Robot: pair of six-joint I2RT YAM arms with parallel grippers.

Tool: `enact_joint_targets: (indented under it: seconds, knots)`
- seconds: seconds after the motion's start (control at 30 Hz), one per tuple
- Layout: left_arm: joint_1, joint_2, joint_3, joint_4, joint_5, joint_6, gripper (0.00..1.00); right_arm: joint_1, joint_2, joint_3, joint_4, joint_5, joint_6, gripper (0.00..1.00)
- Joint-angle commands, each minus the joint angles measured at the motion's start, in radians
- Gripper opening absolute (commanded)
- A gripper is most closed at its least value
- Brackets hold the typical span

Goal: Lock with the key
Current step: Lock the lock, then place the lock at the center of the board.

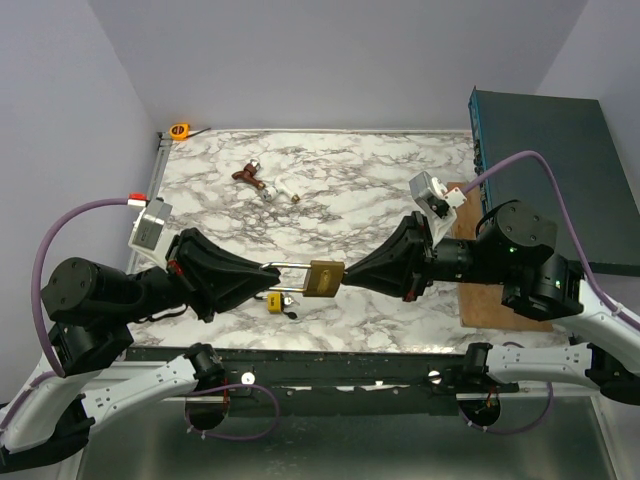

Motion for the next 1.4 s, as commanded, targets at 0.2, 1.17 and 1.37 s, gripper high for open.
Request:
enact_joint_targets:
  seconds: [0.2, 1.17, 1.37]
  knots:
    - [-0.004, -0.028, 0.058, 0.072, 0.01, 0.035, 0.0, 0.007, -0.055, -0.025, -0.032, 0.027, -0.036, 0.01]
    - [-0.005, -0.019, 0.076, -0.031, -0.223, 0.118, 0.0, 0.008, -0.076, -0.04, -0.203, 0.519, -0.048, 0.01]
    - [0.021, 0.046, -0.007, 0.036, -0.308, 0.105, 0.0, 0.006, 0.065, -0.034, -0.207, 0.81, 0.017, 0.01]
